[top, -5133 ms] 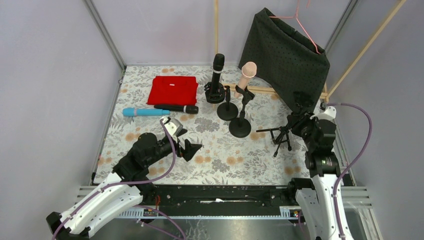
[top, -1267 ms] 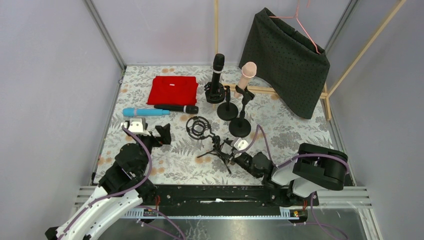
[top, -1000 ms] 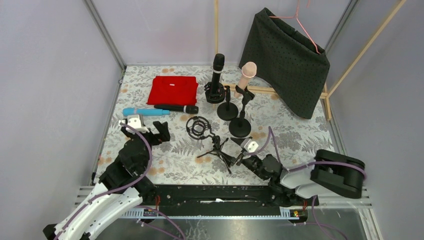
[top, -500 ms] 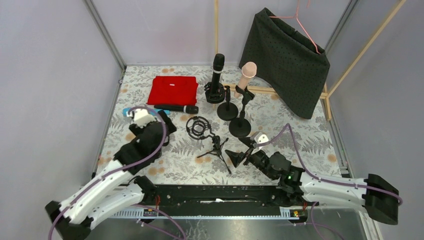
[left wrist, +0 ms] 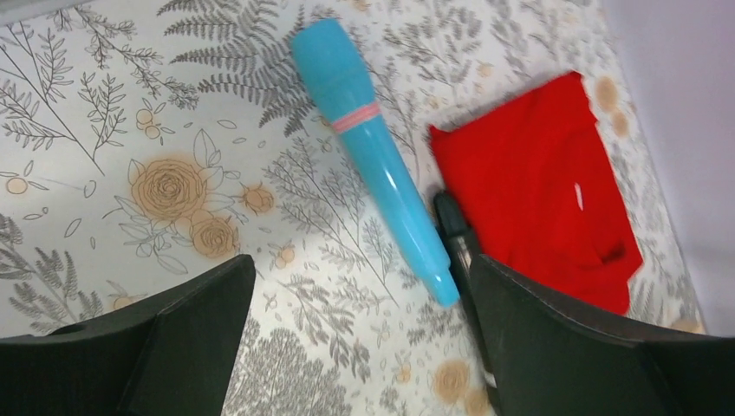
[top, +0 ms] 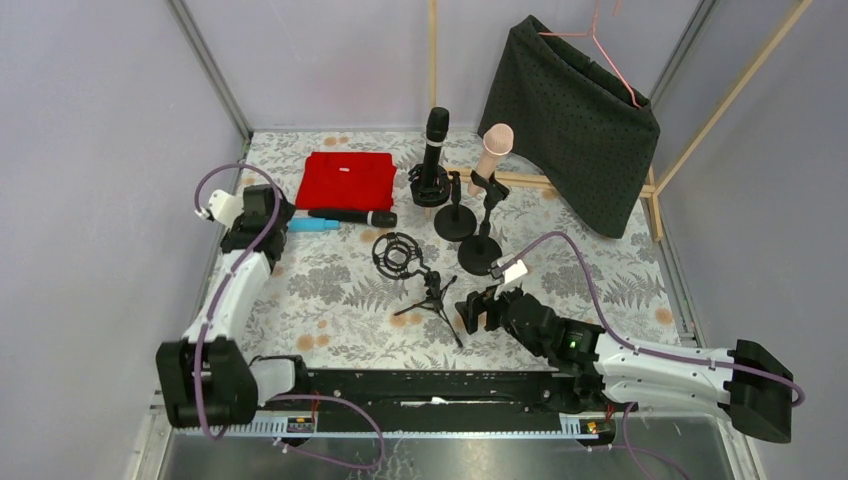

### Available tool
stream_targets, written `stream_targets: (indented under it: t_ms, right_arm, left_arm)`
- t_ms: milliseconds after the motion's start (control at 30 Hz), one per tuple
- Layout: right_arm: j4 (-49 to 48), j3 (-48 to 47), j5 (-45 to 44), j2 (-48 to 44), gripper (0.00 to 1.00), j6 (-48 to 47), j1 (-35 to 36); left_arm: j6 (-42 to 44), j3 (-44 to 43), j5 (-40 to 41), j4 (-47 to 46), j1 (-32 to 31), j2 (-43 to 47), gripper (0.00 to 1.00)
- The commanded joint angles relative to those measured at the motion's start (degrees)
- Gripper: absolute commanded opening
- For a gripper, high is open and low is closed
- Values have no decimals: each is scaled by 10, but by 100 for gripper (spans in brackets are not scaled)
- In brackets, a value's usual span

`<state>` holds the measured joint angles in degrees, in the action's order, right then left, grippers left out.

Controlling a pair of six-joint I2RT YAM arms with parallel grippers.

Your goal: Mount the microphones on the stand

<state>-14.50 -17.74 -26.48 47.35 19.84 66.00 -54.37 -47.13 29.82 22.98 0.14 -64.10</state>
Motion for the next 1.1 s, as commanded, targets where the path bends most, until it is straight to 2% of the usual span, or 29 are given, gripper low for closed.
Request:
stream_targets:
  t_ms: [0, 167, 433, 600, 833, 1067]
  right_arm:
    - [28, -26, -22, 15, 88, 53, 3]
    - [41, -25, -22, 22, 88, 79, 3]
    - [42, -3, -26, 25, 88, 114, 4]
    - [42, 1, -29, 27, 89, 121, 3]
    - [43, 4, -36, 39, 89, 126, 4]
    - [50, 0, -36, 41, 89, 131, 4]
  left_arm:
    - [-69, -47, -84, -39, 68, -85, 99]
    - [-103, -104, -100, -30, 110, -195, 98]
    - [-166, -247, -109, 79, 136, -336, 99]
    - [-193, -281, -127, 96, 137, -379, 99]
    - [-229, -368, -143, 209, 136, -469, 99]
    - [-248, -380, -156, 215, 136, -508, 96]
